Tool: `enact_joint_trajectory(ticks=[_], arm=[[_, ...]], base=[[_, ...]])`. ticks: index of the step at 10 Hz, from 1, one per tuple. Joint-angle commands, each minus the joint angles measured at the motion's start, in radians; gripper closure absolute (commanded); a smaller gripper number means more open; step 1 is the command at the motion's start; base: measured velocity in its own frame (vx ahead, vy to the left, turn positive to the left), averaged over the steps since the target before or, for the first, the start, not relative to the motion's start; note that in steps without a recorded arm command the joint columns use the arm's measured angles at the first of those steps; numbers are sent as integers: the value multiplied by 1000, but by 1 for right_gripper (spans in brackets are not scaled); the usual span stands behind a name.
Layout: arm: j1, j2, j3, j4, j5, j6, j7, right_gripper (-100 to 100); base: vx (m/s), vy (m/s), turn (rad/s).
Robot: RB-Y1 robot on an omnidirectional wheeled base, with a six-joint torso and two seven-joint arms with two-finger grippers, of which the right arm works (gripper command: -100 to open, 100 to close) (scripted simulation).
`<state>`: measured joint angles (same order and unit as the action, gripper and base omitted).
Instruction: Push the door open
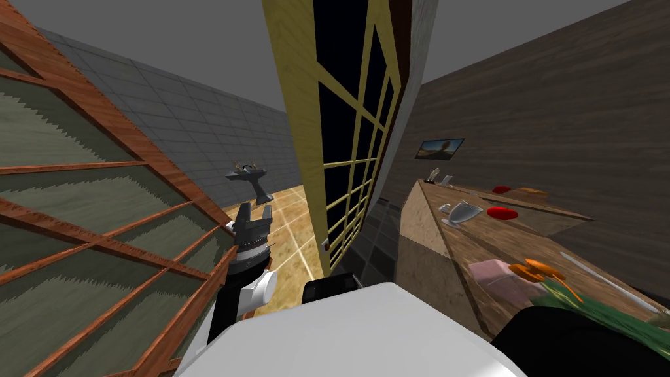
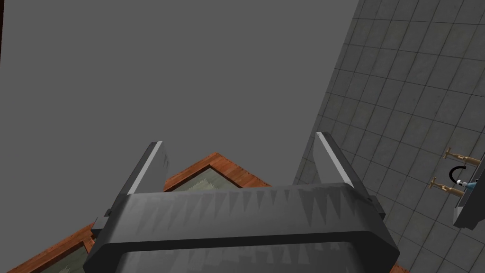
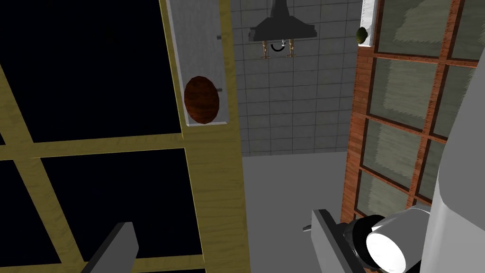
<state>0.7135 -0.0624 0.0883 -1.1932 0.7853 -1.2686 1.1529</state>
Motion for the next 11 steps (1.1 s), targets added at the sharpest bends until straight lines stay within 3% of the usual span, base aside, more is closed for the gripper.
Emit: enact_joint_trajectory(ticks=[1, 5, 11], arm=[[2, 4, 3, 28, 13, -11, 18, -100], [9, 15, 6, 61, 34, -30, 51, -100], [9, 16, 6, 63, 35, -31, 53, -100]], base=[[121, -76, -19], [104, -71, 21], [11, -4, -2]])
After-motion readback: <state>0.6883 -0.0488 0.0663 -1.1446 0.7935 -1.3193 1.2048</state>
